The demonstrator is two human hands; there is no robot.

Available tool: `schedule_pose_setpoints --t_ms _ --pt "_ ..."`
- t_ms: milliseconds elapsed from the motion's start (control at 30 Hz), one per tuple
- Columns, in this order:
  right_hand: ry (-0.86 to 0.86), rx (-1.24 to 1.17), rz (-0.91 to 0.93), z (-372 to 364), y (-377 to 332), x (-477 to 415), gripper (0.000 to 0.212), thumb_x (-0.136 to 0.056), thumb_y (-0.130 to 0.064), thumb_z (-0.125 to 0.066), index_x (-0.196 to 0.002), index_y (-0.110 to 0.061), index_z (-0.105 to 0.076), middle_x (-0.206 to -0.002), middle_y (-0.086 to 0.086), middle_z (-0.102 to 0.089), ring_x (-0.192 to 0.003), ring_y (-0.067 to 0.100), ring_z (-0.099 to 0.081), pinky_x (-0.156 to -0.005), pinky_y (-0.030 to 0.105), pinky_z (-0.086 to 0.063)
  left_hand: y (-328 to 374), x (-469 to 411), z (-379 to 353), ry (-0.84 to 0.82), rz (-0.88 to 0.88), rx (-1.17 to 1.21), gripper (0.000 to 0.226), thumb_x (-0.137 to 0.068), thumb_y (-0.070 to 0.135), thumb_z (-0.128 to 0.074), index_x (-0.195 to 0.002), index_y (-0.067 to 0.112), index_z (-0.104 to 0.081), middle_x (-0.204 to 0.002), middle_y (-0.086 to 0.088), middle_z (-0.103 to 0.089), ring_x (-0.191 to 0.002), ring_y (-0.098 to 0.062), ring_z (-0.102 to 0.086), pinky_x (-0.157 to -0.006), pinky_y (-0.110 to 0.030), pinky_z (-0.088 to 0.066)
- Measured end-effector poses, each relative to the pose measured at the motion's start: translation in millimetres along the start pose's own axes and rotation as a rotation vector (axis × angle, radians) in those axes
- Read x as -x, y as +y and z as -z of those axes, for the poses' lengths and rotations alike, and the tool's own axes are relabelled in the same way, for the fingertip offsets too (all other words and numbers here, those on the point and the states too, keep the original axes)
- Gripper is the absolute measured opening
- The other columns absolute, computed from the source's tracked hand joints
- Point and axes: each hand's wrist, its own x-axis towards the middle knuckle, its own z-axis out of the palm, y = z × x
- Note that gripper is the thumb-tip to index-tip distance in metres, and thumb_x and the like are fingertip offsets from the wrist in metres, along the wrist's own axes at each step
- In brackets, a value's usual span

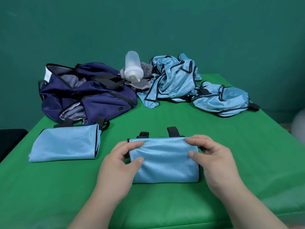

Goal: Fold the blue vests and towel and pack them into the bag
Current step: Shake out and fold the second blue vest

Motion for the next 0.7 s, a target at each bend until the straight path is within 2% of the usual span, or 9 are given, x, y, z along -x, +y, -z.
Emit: schedule_pose_setpoints --t_ms 133,200,267,367,433,500,600,700 --pt "-0.015 -0.020 0.010 -9.7 -2.5 5.5 0.050 -0.078 0.016 -0.070 -0.086 -0.032 -0.081 -0.101 -0.010 -0.069 -0.100 0.007 -0.064 -0.085 0.018 -0.046 4.4 4.1 13.0 0.038 0.000 0.004 0.054 -0.081 0.001 -0.075 -0.096 0.052 -0.071 -0.102 0.023 -0.066 -0.094 0.003 -0.062 -0.074 -0.004 -0.042" --pt "-0.042 -0.045 0.016 -17.9 -5.0 8.2 0.051 -0.077 0.017 -0.069 -0.086 -0.032 -0.081 -0.097 -0.013 -0.069 -0.100 0.007 -0.064 -0.085 0.015 -0.046 8.1 7.6 23.4 0.063 0.031 0.036 0.048 -0.081 0.001 -0.076 -0.093 0.047 -0.074 -0.087 0.023 -0.069 -0.081 0.004 -0.062 -0.067 -0.005 -0.042" --pt "-0.058 -0.068 0.015 -28.2 -9.3 10.7 0.052 -0.077 0.019 -0.069 -0.087 -0.031 -0.081 -0.097 -0.013 -0.070 -0.099 0.007 -0.065 -0.084 0.014 -0.047 11.2 11.0 35.9 0.084 0.052 0.065 0.042 -0.081 0.001 -0.076 -0.093 0.042 -0.075 -0.066 0.024 -0.062 -0.063 0.007 -0.055 -0.058 -0.005 -0.038" --pt "-0.095 -0.092 0.025 -50.3 -17.2 12.3 0.051 -0.076 0.020 -0.069 -0.087 -0.029 -0.081 -0.099 -0.008 -0.072 -0.098 0.009 -0.065 -0.084 0.014 -0.049 16.5 15.9 61.7 0.090 0.057 0.054 0.039 -0.082 -0.001 -0.074 -0.097 0.035 -0.075 -0.053 0.024 -0.055 -0.053 0.007 -0.049 -0.054 -0.005 -0.035" --pt "-0.137 -0.091 0.031 -71.0 -22.1 11.7 0.051 -0.076 0.019 -0.070 -0.087 -0.029 -0.081 -0.099 -0.008 -0.072 -0.098 0.009 -0.065 -0.087 0.016 -0.049 18.4 15.2 83.8 0.105 0.072 0.044 0.042 -0.082 -0.001 -0.074 -0.093 0.040 -0.076 -0.055 0.020 -0.057 -0.054 0.002 -0.048 -0.056 -0.008 -0.035" --pt "-0.168 -0.091 0.030 -94.7 -26.3 9.2 0.050 -0.075 0.018 -0.071 -0.087 -0.030 -0.081 -0.098 -0.010 -0.072 -0.096 0.007 -0.065 -0.091 0.022 -0.047 17.7 10.5 107.5 0.136 0.085 0.058 0.045 -0.080 0.004 -0.078 -0.091 0.047 -0.075 -0.064 0.013 -0.061 -0.061 -0.010 -0.048 -0.062 -0.019 -0.037" --pt "-0.192 -0.098 0.027 -130.5 -31.5 -0.1 0.046 -0.074 0.018 -0.071 -0.086 -0.025 -0.081 -0.090 -0.015 -0.072 -0.084 0.000 -0.062 -0.089 0.026 -0.044 19.9 -1.2 139.6 0.150 0.092 0.056 0.040 -0.066 0.023 -0.082 -0.097 0.047 -0.074 -0.080 0.001 -0.071 -0.073 -0.021 -0.055 -0.076 -0.034 -0.043" --pt "-0.209 -0.084 0.025 -164.4 -35.8 -15.2 0.042 -0.074 0.016 -0.071 -0.086 -0.023 -0.080 -0.077 -0.023 -0.067 -0.073 -0.005 -0.057 -0.081 0.021 -0.041 19.2 -20.9 169.9 0.176 0.091 0.023 0.044 -0.074 0.006 -0.081 -0.097 0.043 -0.075 -0.089 -0.015 -0.075 -0.081 -0.025 -0.063 -0.085 -0.042 -0.050"
